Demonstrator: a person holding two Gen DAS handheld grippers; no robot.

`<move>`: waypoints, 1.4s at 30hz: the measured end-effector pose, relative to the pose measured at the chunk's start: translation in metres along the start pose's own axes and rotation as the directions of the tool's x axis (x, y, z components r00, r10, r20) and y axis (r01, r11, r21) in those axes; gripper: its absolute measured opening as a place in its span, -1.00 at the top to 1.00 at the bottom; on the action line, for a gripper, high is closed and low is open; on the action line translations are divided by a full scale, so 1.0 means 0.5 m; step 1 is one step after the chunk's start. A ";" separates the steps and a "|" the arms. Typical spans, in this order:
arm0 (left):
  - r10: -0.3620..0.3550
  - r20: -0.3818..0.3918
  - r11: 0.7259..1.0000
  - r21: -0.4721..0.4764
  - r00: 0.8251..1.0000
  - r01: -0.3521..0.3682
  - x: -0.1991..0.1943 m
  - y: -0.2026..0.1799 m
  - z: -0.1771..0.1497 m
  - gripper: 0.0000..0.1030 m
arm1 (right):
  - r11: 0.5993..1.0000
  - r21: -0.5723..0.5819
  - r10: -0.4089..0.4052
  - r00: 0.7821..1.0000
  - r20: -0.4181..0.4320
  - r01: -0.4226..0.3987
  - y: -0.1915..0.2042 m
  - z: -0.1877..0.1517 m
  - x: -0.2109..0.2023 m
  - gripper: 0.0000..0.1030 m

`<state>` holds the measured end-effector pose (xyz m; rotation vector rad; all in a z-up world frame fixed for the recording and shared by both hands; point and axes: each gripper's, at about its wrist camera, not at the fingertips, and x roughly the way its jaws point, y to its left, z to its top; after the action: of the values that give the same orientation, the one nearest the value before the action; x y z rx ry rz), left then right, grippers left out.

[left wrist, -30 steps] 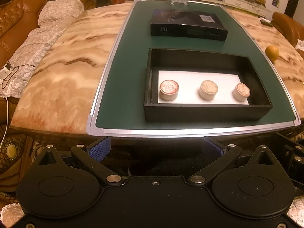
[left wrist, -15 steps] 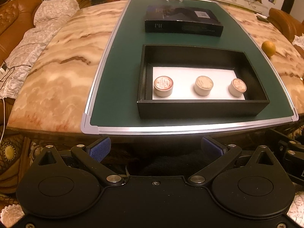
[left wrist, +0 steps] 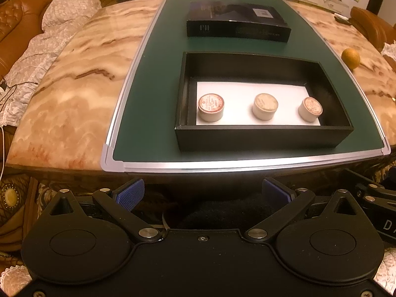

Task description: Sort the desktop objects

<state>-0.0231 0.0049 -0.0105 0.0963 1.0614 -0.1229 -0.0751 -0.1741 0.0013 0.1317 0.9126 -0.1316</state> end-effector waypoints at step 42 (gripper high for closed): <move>-0.003 -0.032 1.000 -0.005 0.999 0.002 0.016 -0.007 0.057 -1.00 | 1.000 -0.010 -0.018 0.999 -0.046 0.017 0.001 0.060 0.040 -0.89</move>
<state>0.0049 -0.0027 -0.0040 0.0927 1.0936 -0.1213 -0.0398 -0.1799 0.0036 0.1185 0.9605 -0.1412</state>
